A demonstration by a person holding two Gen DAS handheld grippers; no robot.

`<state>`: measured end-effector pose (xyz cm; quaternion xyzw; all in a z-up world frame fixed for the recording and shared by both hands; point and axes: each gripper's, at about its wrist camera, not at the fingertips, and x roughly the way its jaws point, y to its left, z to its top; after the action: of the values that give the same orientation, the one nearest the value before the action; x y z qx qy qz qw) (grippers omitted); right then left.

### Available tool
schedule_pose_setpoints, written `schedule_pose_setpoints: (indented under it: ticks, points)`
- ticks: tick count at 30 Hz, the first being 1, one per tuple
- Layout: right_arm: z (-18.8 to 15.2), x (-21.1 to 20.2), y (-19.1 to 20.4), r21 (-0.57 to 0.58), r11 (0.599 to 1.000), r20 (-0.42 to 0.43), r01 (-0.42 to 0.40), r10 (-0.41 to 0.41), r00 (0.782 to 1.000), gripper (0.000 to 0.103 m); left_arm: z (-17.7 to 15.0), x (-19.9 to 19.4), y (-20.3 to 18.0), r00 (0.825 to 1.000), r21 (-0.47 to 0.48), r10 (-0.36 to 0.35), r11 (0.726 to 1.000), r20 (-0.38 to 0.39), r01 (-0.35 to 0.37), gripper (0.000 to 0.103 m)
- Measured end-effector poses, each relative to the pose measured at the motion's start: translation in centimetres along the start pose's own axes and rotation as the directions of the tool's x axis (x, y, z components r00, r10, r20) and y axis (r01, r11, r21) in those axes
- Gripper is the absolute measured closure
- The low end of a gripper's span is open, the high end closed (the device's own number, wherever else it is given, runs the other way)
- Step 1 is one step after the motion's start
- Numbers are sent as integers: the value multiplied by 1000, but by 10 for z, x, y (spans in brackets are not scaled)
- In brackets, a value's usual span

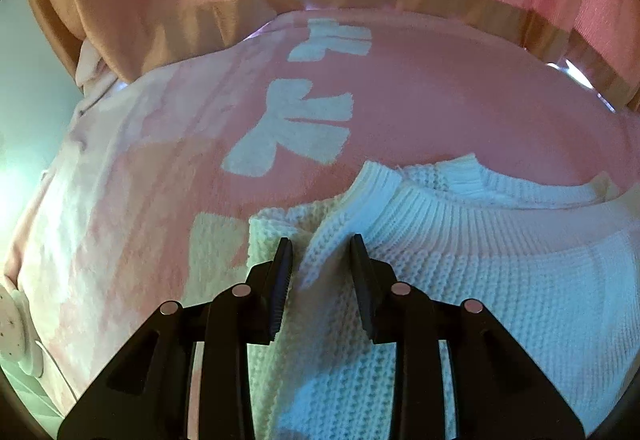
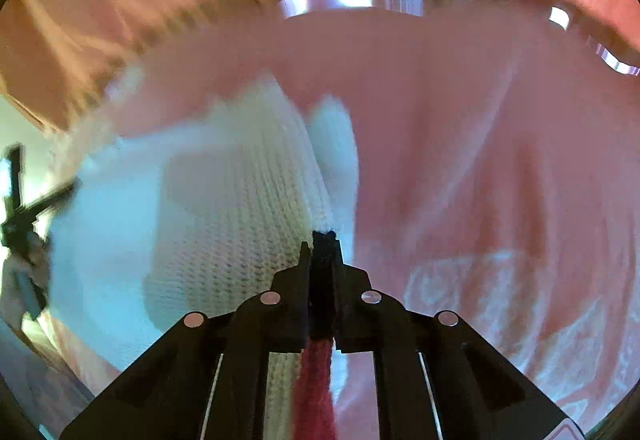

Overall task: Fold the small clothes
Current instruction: 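Lay the folded hem down and open both grippers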

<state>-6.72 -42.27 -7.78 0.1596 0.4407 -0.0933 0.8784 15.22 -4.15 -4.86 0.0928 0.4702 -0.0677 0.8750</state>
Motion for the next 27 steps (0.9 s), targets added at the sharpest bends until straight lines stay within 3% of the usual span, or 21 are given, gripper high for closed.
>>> schedule_pose_setpoints:
  ticks: [2, 4, 7, 8, 13, 15, 17, 20, 22, 24, 26, 27]
  points:
    - [3, -3, 5, 1, 1000, 17, 5, -5, 1000, 90, 3, -3, 0, 1000, -4, 5, 1000, 7, -5, 73]
    - [9, -24, 12, -14, 1000, 91, -12, 13, 996, 85, 9, -15, 3, 998, -31, -41, 999, 41, 42, 73]
    - [33, -43, 25, -52, 999, 177, -16, 25, 984, 63, 17, -20, 0, 997, -27, -59, 998, 58, 61, 66]
    - [40, -41, 27, -58, 998, 180, -17, 27, 983, 63, 18, -18, -1, 997, -27, -59, 998, 54, 61, 66]
    - [70, 14, 36, -62, 998, 53, -21, 24, 998, 63, 24, 8, -3, 995, -39, -89, 995, -33, 88, 72]
    - [74, 31, 43, -82, 996, 13, -18, 19, 1000, 94, 25, 11, -6, 994, -17, -101, 995, -29, 100, 86]
    - [77, 31, 53, -101, 995, 36, 0, 4, 999, 95, 27, 9, -8, 993, 1, -114, 994, -13, 114, 96]
    - [86, -2, 69, -121, 993, 143, -11, 29, 989, 95, 35, 1, -4, 991, -8, -129, 992, 41, 129, 97]
    - [90, -9, 67, -114, 994, 169, 1, 18, 985, 95, 40, 3, 1, 990, -41, -131, 990, 42, 133, 97]
    - [90, 8, 61, -108, 992, 133, 57, -42, 990, 92, 41, 16, 5, 995, -56, -100, 993, 8, 100, 97]
    - [84, 43, 51, -91, 992, 10, 84, -83, 996, 91, 40, 26, 7, 996, -48, -91, 995, -25, 90, 94]
    - [84, 43, 50, -88, 993, 19, 83, -81, 997, 91, 39, 26, 9, 997, -38, -67, 997, -32, 66, 94]
